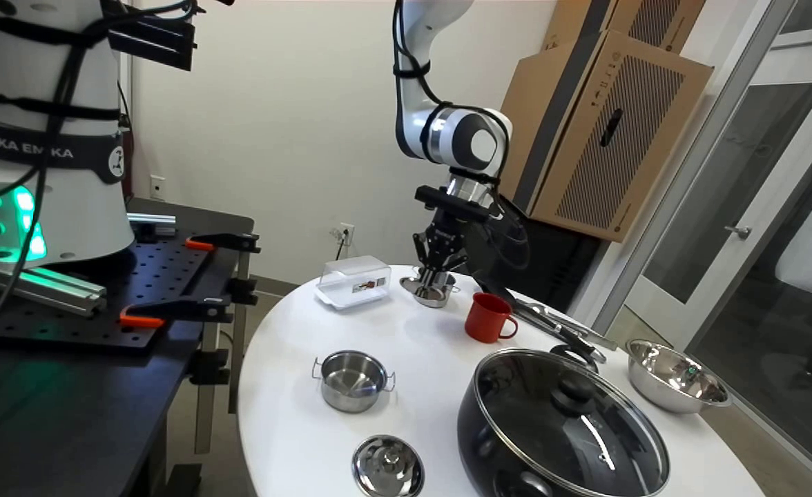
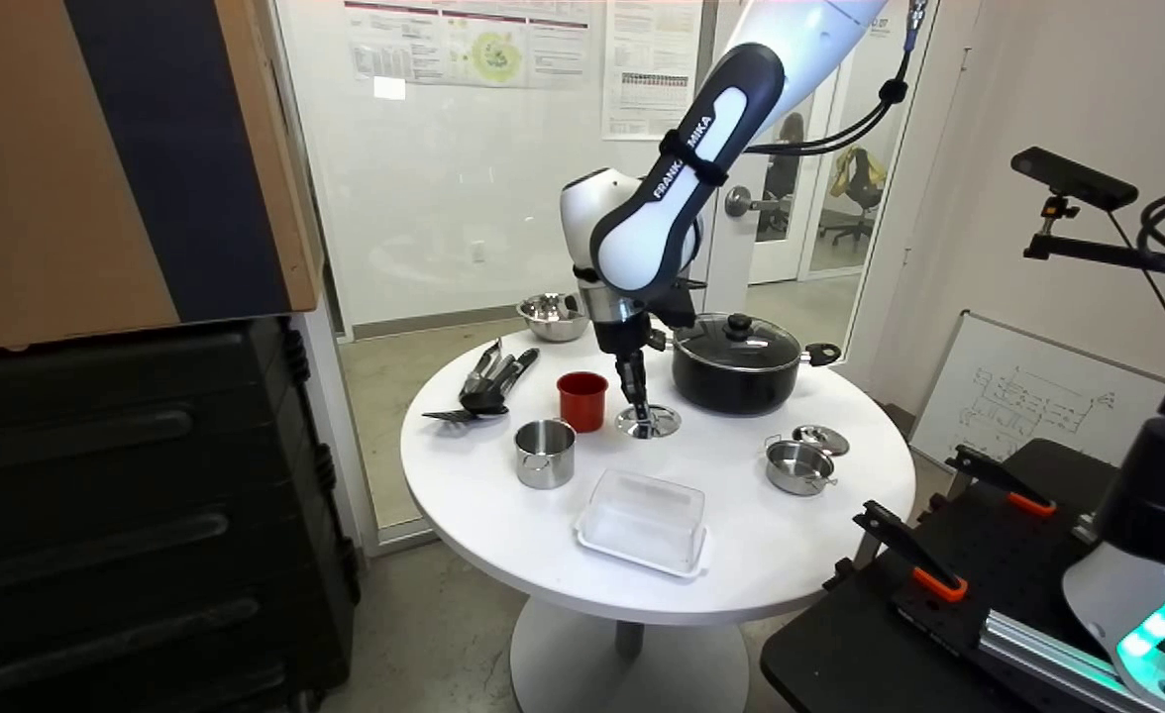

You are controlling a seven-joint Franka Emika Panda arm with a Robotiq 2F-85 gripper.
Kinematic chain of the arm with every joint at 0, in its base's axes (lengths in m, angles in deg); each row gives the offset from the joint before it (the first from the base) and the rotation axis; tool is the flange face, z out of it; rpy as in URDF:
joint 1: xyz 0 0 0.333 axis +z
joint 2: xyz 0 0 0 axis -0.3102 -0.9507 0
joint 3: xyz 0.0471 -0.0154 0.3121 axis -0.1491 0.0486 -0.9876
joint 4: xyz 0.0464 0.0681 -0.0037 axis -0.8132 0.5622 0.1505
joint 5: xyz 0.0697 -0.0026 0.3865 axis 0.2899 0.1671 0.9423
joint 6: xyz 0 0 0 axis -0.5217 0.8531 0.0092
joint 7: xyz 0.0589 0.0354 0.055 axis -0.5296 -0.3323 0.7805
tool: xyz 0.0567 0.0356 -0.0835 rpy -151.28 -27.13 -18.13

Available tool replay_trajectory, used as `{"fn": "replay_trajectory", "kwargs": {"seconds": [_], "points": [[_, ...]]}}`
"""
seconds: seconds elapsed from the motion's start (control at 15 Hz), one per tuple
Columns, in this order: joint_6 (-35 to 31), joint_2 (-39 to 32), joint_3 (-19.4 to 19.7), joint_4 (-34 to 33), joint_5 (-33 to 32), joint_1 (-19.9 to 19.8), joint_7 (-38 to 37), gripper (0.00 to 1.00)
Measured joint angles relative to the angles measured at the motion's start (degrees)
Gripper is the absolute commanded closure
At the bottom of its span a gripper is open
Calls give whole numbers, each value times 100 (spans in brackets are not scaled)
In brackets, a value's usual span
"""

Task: Remove the lid from the silver pot

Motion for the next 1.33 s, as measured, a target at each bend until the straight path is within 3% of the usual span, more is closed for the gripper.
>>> {"fn": "replay_trajectory", "kwargs": {"seconds": [0.27, 0.6, 1.33], "points": [[-496, -200, 126, 151, -2, 221, -798, 100], [-627, -591, 346, 76, -2, 679, -1610, 100], [-951, -858, 776, -160, -4, 934, -2338, 100]]}}
